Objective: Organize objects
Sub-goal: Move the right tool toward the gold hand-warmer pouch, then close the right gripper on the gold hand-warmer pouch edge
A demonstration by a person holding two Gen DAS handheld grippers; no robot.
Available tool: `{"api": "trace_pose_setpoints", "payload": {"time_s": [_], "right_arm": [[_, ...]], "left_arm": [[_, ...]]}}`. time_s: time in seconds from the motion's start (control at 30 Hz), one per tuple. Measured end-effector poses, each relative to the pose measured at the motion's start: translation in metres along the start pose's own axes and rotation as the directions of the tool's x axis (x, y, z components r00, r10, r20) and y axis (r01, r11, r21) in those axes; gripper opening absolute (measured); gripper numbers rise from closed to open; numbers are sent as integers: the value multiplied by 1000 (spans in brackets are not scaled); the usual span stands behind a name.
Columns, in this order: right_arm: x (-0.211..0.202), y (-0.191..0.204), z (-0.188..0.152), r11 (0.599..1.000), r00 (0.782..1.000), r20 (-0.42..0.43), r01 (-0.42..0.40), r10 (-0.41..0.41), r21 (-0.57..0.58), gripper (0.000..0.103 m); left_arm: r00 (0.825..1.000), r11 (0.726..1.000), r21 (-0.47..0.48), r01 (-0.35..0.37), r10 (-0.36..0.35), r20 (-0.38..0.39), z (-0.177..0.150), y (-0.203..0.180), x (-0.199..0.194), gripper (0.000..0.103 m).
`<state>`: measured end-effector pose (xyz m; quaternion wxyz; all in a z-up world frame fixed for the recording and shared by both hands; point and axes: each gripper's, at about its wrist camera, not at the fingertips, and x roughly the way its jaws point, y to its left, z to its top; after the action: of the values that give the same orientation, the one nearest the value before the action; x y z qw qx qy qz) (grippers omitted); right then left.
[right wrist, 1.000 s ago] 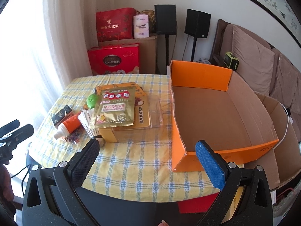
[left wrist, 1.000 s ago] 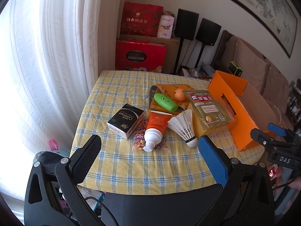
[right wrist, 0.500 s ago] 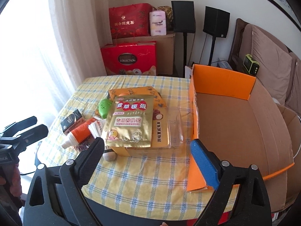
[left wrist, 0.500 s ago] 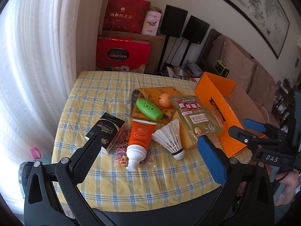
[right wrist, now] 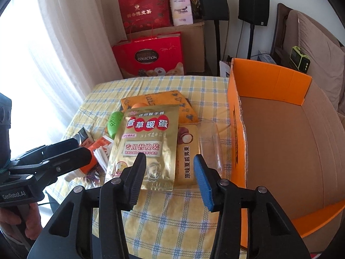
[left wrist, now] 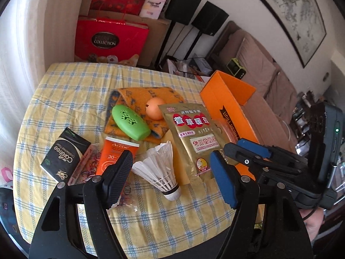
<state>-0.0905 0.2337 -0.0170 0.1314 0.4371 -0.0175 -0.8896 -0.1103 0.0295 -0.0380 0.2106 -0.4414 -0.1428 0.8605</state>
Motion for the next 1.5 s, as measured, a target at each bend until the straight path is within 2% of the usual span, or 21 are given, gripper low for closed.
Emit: {"api": "trace_pose_setpoints", "payload": {"time_s": [0.17,0.4,0.7,0.9,1.03,1.13,1.3,1.5], "right_arm": [[8,-4,1,999,999,-22,-32,32,25,43],[14,-3,-2,998,998,-38,-51,52,23,38],[19,1,-2,997,997,-37,-71,71,7,29],[19,3,-3,998,997,-37,-68,68,1,27],[18,1,-4,995,995,-34,-94,95,24,24],[16,0,-5,994,993,-35,-108,109,36,21],[12,-2,-7,994,995,-20,-97,98,43,11],[10,-4,-9,994,995,-22,-100,101,49,8]], "left_arm": [[999,999,-16,45,-46,-20,0,-3,11,62],[996,997,-20,71,-72,-46,0,-8,23,58],[991,995,-42,91,-94,-93,-4,-10,38,29],[994,997,-34,74,-76,-81,-7,-11,35,27],[995,997,-25,74,-76,-72,-5,-13,30,17],[996,998,-12,63,-64,-65,-7,-14,27,14],[997,998,1,57,-57,-46,-10,-18,20,11],[998,999,11,50,-50,-37,-10,-21,17,9]]}}
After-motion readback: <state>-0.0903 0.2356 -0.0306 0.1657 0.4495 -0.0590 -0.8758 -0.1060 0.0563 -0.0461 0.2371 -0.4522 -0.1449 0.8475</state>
